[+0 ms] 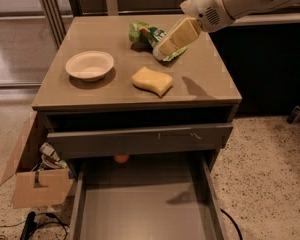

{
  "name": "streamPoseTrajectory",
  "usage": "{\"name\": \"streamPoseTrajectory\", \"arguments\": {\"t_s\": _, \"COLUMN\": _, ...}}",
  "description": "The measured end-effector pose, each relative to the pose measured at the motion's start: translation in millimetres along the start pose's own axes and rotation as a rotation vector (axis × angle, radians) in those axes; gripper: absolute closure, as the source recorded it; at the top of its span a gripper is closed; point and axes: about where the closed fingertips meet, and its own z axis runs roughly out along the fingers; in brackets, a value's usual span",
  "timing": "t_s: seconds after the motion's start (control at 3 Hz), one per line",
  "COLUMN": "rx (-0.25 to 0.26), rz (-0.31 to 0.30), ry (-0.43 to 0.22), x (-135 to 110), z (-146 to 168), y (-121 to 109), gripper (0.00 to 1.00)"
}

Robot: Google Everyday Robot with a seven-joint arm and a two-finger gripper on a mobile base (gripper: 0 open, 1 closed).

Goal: Place sponge into middle drawer

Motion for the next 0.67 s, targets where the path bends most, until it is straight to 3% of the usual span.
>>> {"name": "streamPoseTrajectory", "arguments": {"t_s": 0.33, "rx": -0.04, "rz": 0.009, "ry": 0.025, "x": -2.4, "z": 10.5, "y": -5.3, "gripper": 0.0}}
{"name": "streamPoseTrajectory", "arguments": {"t_s": 0.67, "rx": -0.043, "rz": 0.011, "ry": 0.021, "x": -3.2, "z": 13.6, "y": -5.1, "gripper": 0.0}}
